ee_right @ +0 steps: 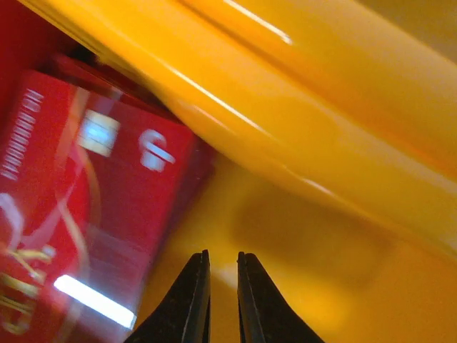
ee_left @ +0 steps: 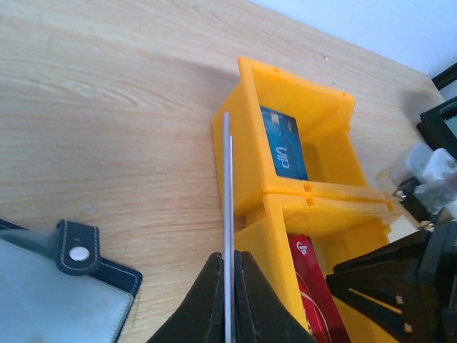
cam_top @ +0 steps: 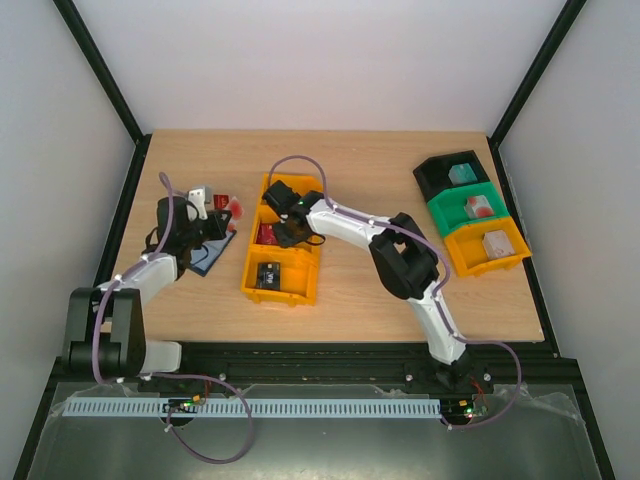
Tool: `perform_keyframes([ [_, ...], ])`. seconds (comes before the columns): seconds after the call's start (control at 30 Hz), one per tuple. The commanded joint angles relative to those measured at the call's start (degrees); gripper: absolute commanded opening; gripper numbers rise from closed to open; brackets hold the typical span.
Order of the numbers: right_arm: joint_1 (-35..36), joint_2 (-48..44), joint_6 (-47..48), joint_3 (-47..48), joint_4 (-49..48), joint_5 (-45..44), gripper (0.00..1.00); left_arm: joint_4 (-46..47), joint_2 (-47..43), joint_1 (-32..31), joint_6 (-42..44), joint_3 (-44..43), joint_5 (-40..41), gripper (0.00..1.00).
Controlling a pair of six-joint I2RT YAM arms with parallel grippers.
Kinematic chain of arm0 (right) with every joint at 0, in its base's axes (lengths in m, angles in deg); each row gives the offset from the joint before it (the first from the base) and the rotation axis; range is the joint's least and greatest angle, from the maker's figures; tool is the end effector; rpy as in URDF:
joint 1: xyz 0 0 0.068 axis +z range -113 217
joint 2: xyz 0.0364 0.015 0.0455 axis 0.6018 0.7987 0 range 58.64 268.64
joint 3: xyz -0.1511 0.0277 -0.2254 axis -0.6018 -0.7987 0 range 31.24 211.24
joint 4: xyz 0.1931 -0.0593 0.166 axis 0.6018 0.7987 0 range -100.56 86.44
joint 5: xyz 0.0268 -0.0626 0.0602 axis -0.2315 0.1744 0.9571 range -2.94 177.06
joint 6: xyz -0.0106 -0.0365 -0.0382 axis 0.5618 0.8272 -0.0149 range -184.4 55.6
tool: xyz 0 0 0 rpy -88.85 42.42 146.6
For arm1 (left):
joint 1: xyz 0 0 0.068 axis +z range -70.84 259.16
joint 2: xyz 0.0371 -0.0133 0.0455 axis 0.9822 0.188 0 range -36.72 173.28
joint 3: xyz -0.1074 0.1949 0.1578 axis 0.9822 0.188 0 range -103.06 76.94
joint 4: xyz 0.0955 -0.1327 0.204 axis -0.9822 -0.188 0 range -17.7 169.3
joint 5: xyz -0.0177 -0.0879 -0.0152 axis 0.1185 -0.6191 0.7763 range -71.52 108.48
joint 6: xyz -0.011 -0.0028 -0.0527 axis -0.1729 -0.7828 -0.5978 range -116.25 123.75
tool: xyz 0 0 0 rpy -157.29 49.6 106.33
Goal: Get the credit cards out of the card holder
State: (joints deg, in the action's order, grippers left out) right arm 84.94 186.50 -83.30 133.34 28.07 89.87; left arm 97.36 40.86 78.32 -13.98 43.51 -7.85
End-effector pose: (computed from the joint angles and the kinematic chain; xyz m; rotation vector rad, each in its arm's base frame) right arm 0.3176 0.3547 0.1707 -0.7088 2.6746 0.4034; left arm 0.2757 -0.0199 0.1972 -0.0050 2.0392 -0.6691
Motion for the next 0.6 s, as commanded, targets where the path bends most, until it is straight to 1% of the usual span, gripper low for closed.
perform_keyframes([
  [0.0, 1.45, 3.88, -0.45, 6.03, -0.96, 3.24, 0.11, -0.70, -2.29, 0.84, 1.71, -1.25, -0.76, 0.02],
  [0.1, 1.45, 3.76, -0.37, 8.31, -0.40, 3.45, 0.11, 0.25, -3.48, 0.84, 1.52, -0.86, -2.50, 0.02],
  [0.2, 0.55, 1.27, -0.18, 8.09, 0.18, 3.27, 0.11, 2.66, -5.61, 1.41, 2.78, -0.42, -5.47, 0.02],
  [0.33, -3.89, -6.51, 1.39, 5.03, -1.10, 6.44, 0.13, 6.17, -7.93, 3.21, 4.11, -0.24, -13.42, 0.02],
  [0.43, -7.51, -14.79, 6.46, 0.03, -5.51, 12.30, 0.16, 8.76, -8.94, 3.56, 4.30, -0.52, -20.28, 0.02],
  [0.5, -9.80, -20.16, 10.56, -2.91, -8.83, 18.85, 0.21, 10.57, -9.37, 3.34, 4.58, -0.53, -24.72, 0.02],
  [0.57, -11.38, -24.89, 14.20, -5.67, -13.32, 26.33, 0.28, 10.45, -9.90, 2.58, 6.02, -1.06, -27.99, 0.02],
])
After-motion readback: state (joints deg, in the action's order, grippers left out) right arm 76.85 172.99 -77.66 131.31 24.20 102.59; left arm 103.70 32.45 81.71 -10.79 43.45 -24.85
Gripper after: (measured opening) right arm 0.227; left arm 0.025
